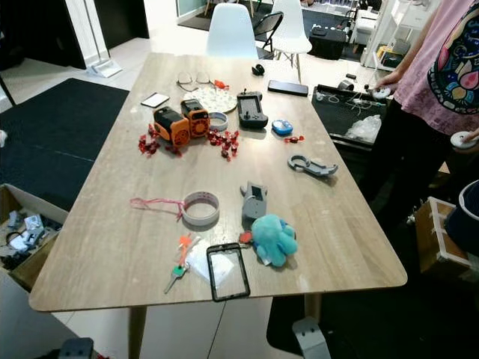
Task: Hang keys on a hook
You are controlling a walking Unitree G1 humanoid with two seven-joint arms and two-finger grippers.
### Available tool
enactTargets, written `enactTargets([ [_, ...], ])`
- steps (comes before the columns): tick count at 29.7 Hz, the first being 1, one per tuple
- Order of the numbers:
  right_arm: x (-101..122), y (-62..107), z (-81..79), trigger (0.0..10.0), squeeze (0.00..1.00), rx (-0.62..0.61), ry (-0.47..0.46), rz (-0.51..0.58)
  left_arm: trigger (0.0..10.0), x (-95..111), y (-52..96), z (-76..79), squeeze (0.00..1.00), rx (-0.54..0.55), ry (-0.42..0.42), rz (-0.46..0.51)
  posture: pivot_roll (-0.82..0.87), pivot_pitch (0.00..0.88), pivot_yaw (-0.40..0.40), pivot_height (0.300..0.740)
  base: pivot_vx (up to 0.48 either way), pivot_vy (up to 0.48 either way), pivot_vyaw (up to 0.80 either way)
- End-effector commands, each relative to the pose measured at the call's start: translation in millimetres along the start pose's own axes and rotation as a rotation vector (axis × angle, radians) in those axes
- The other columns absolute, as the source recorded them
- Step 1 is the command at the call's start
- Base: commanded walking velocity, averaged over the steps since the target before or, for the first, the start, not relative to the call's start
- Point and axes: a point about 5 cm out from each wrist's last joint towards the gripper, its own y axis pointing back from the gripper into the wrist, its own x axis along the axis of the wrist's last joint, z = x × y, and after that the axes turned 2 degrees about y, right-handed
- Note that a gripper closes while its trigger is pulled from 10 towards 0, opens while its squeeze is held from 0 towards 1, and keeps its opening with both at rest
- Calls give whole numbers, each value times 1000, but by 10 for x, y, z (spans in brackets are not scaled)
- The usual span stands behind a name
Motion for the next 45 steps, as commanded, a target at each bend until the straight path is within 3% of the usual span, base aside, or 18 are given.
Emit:
enactTargets([
  [1, -6, 15, 34, 10000, 0, -29, -41, 30, 10000, 7, -18, 143, 0, -32, 47, 24, 47, 53, -59, 740, 0, 0, 0],
  [8, 61, 14, 75, 10000, 0, -54, -69, 77, 10000, 141, -69, 376, 0, -120, 97, 107, 46, 50, -51, 740, 0, 0, 0],
  [13, 71, 10, 82, 10000, 0, -52, -69, 73, 10000, 131, -76, 496, 0, -127, 62, 113, 45, 47, -46, 740, 0, 0, 0],
  [22, 59, 11, 70, 10000, 0, -33, -70, 67, 10000, 89, -66, 534, 0, -130, 70, 108, 54, 34, -57, 740, 0, 0, 0],
  [45, 95, -10, -12, 10000, 0, 7, -42, 73, 10000, 69, -58, 534, 0, -145, 88, 121, 68, 37, -62, 740, -343, 0, 0],
])
